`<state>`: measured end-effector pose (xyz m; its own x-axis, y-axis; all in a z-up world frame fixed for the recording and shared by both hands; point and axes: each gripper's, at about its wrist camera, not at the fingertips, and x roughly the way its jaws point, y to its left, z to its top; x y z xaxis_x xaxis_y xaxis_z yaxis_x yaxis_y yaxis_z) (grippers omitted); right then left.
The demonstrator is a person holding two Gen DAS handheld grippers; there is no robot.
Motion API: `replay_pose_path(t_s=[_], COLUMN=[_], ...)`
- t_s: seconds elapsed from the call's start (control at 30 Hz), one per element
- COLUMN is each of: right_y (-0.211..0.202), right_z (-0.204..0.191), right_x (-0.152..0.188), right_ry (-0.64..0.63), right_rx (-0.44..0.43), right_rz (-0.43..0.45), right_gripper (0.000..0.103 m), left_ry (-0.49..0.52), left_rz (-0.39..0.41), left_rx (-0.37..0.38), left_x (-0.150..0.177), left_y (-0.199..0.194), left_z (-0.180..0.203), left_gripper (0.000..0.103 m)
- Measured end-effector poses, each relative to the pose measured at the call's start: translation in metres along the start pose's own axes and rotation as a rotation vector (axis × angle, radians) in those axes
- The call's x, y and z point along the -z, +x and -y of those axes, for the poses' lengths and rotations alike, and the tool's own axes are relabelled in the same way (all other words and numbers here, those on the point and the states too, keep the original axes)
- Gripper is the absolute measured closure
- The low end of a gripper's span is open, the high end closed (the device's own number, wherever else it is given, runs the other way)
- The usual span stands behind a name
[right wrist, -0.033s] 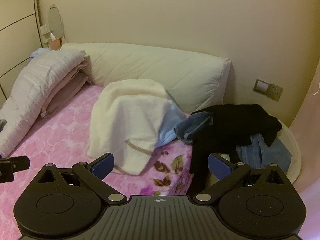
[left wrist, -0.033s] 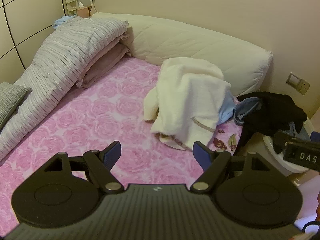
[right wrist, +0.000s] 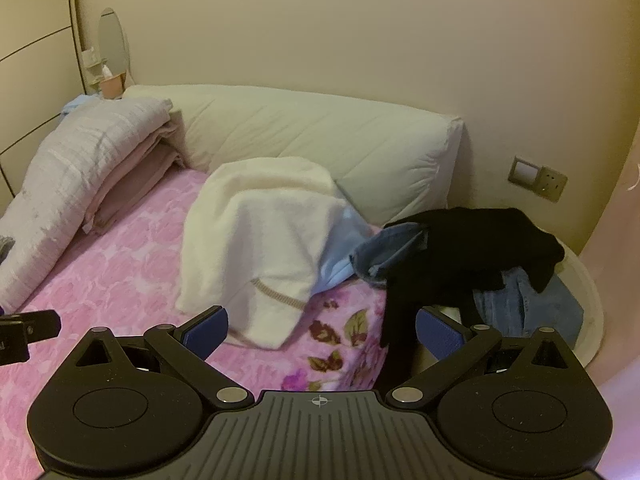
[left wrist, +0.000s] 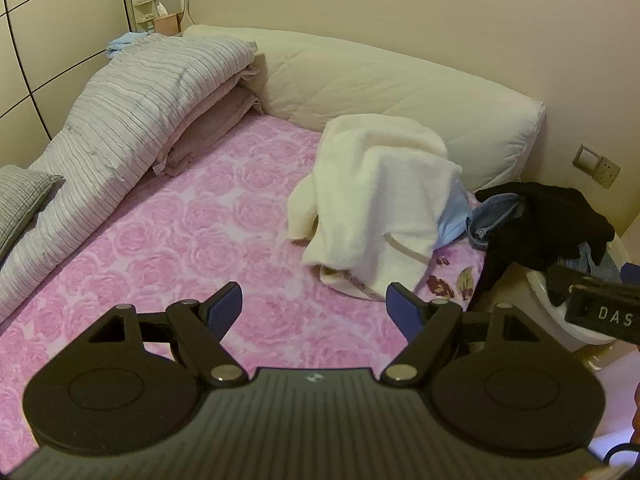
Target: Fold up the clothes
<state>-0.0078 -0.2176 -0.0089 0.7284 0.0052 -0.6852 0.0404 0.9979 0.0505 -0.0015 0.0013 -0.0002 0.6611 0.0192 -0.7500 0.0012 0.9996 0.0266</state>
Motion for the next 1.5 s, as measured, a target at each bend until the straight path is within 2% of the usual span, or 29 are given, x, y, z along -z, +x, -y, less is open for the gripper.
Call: replay_pose_path(t_s=[0.1,0.2,0.3,0.6,1.5], right_y=[0.0,-0.004,-0.002,-0.006,-0.002], right_z=[0.001,-0.011,-0.007,-0.017,-0.063], right_x=[0.001,0.014,0.014,0.009,0.009], right_ry=[0.011,-0.037,-0.018,-0.012,-0.005], right_rx=[-0.004,0.013,-0.014,-0.009,-0.039], right_rz=[-0.01,0.007,-0.028,-0.061,-0.025], right_gripper=[0.0,0.0,0.0,0.0,0.0], left_ry=[-0.002,-0.004,-0.006,0.004,0.005], left_rz=[0.001,0.003,0.004,0.002,0.03], left_rx=[0.0,0.0,0.0,0.007,0.015], left_x=[0.003,0.005,0.008,0.008,0.012], left_y=[-0.002,-0.003,-0.005,-0.009,-0.005], left_z=[-0.003,-0.005,-0.008,-0.01,-0.048], left_gripper=[0.027,0.027,0.027,0.027,0.027])
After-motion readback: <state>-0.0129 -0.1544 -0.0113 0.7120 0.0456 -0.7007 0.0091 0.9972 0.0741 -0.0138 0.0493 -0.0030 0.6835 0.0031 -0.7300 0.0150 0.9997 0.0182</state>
